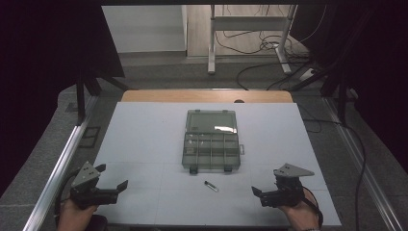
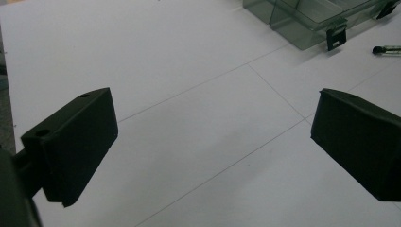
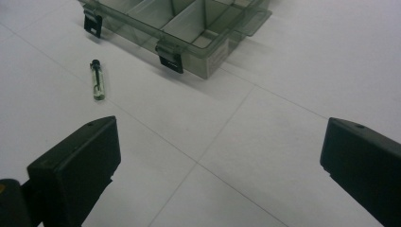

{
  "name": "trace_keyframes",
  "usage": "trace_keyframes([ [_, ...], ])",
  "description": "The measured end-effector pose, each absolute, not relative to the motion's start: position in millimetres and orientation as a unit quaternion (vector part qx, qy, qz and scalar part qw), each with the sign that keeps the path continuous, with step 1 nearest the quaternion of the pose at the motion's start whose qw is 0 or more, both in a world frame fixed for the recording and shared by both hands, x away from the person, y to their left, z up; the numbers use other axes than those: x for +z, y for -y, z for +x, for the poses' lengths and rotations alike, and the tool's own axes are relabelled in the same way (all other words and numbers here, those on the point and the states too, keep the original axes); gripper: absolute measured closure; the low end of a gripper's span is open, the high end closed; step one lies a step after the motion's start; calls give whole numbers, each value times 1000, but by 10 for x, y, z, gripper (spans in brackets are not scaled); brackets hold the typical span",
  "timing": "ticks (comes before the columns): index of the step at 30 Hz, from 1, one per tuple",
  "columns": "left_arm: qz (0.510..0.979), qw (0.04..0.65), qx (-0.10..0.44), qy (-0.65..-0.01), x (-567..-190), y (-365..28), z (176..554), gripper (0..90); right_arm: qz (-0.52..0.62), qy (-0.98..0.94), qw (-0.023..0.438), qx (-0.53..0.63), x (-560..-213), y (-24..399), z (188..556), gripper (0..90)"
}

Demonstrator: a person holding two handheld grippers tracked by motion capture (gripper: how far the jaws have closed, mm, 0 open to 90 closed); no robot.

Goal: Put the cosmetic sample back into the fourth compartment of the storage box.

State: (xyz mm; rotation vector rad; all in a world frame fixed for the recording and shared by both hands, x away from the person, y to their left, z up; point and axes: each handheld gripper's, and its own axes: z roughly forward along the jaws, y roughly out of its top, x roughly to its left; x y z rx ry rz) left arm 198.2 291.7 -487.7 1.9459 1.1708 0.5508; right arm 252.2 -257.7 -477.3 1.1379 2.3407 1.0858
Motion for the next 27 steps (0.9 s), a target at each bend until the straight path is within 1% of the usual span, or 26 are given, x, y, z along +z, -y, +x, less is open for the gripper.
trace_keyframes([
  [14,768,390,216,-460,-4879,-2910,1986,18,383,-829,156,376,-4773,2446,2584,0],
  [27,770,388,215,-458,-4881,-2906,1991,19,361,-844,137,372,-4784,2296,2642,0],
])
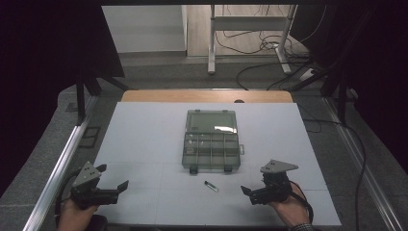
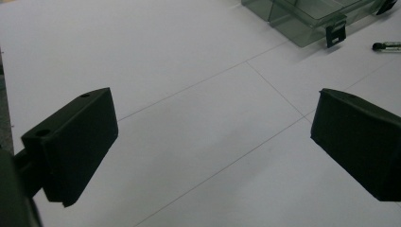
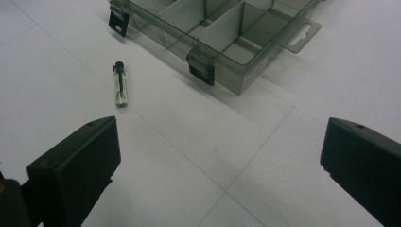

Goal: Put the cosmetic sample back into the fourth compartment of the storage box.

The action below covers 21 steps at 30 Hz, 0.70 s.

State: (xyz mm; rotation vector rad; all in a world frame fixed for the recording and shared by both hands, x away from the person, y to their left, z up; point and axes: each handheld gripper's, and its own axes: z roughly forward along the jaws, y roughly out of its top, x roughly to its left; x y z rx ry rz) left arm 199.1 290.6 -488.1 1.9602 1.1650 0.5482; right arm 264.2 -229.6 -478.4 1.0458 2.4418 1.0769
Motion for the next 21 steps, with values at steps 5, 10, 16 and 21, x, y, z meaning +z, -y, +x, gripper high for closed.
trace_keyframes([
  [5,770,388,215,-459,-4881,-2907,1992,19,353,-846,127,378,-4795,2220,2673,0],
  [10,769,389,214,-460,-4881,-2910,1992,19,344,-849,118,383,-4804,2151,2686,0],
  [16,769,391,212,-460,-4882,-2919,1993,19,332,-855,110,383,-4825,2057,2708,0],
  [21,769,391,212,-460,-4882,-2919,1993,19,334,-852,101,389,-4829,2008,2743,0],
])
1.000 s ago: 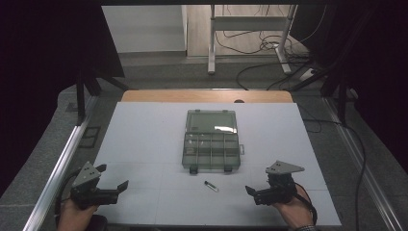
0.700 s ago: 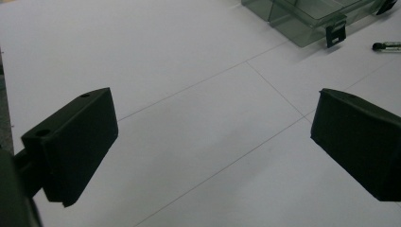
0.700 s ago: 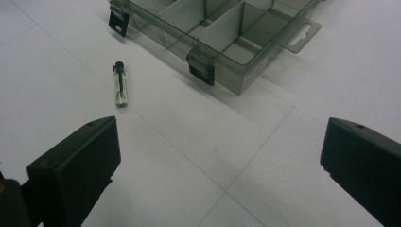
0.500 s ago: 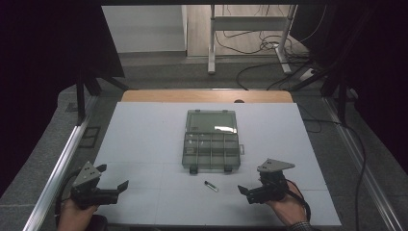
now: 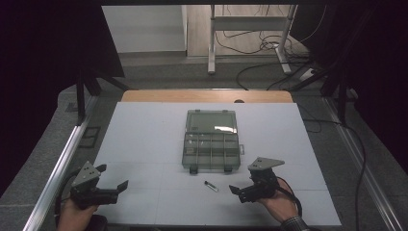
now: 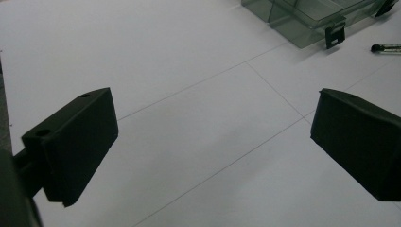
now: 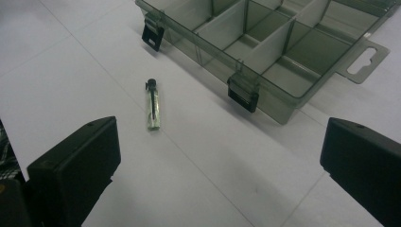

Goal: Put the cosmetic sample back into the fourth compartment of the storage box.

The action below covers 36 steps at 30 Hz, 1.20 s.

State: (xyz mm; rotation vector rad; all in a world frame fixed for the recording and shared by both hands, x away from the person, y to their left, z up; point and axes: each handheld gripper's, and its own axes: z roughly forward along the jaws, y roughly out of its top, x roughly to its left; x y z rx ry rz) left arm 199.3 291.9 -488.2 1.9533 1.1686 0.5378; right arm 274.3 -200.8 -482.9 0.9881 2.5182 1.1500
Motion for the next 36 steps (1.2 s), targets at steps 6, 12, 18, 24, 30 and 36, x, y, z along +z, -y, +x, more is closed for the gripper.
trace_keyframes([
  [6,768,392,211,-460,-4882,-2921,1992,19,333,-857,91,381,-4844,1952,2776,0],
  [12,768,392,211,-460,-4882,-2922,1992,21,328,-865,81,372,-4876,1867,2798,0],
  [18,768,392,211,-460,-4882,-2922,1993,22,324,-872,85,357,-4880,1780,2807,0],
  [24,768,392,210,-461,-4883,-2921,1994,22,319,-878,81,348,-4876,1674,2822,0],
  [30,768,392,210,-461,-4882,-2921,1993,22,304,-894,75,322,-4922,1502,2839,0],
  [36,767,394,208,-462,-4884,-2926,1996,22,300,-899,78,310,-4936,1374,2862,80],
])
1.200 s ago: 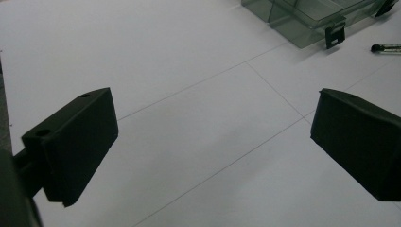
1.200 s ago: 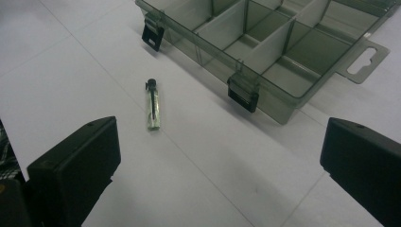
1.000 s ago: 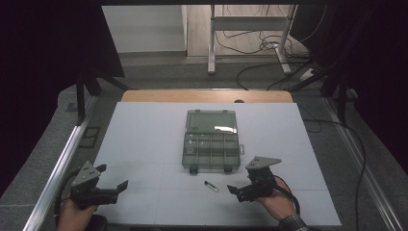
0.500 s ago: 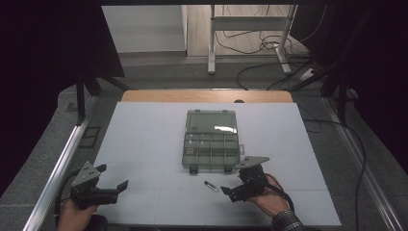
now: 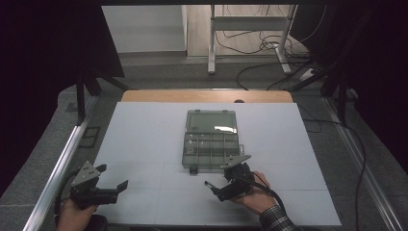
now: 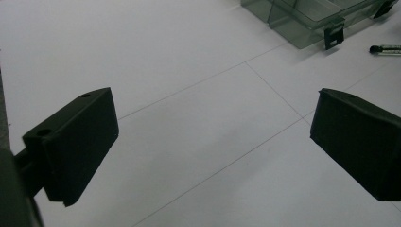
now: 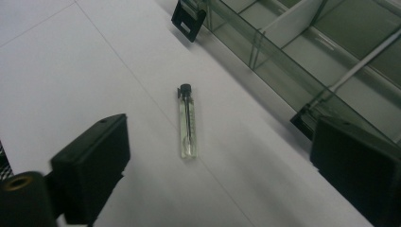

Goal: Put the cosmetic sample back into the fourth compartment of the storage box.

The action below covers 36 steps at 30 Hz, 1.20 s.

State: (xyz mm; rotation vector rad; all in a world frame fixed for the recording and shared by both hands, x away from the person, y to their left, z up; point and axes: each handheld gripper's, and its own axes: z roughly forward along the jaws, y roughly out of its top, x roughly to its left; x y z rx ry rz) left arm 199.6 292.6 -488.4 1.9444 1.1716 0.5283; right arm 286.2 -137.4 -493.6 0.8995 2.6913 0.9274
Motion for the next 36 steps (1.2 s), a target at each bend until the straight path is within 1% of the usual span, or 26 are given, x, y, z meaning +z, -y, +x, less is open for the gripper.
trace_keyframes([
  [3,767,395,208,-462,-4884,-2927,1994,22,300,-901,76,304,-4949,1328,2880,184],
  [5,767,395,208,-461,-4884,-2928,1996,22,296,-905,65,299,-4958,1302,2893,268],
  [6,767,395,207,-462,-4885,-2929,1996,22,287,-909,63,294,-4966,1276,2903,356],
  [7,767,395,207,-462,-4884,-2930,1997,22,287,-909,63,294,-4966,1276,2903,356],
  [8,767,395,207,-462,-4884,-2931,1997,22,285,-910,62,294,-4968,1269,2910,382],
  [10,767,395,207,-462,-4884,-2931,1996,22,282,-913,60,290,-4972,1246,2929,477],
  [13,767,395,207,-462,-4884,-2930,1997,22,272,-916,52,289,-4989,1217,2959,582],
  [15,767,395,207,-461,-4884,-2930,1997,22,270,-918,38,290,-5003,1197,2980,630],
  [18,767,395,206,-461,-4884,-2933,1997,22,255,-923,37,285,-5031,1134,2989,707],
  [19,767,395,206,-462,-4884,-2933,1997,22,255,-923,37,285,-5031,1134,2989,707],
  [26,767,395,206,-461,-4885,-2934,1997,22,236,-937,51,253,-5130,1014,2960,789],
  [36,768,395,206,-461,-4887,-2931,2000,23,238,-936,53,254,-5103,1013,2954,801],
])
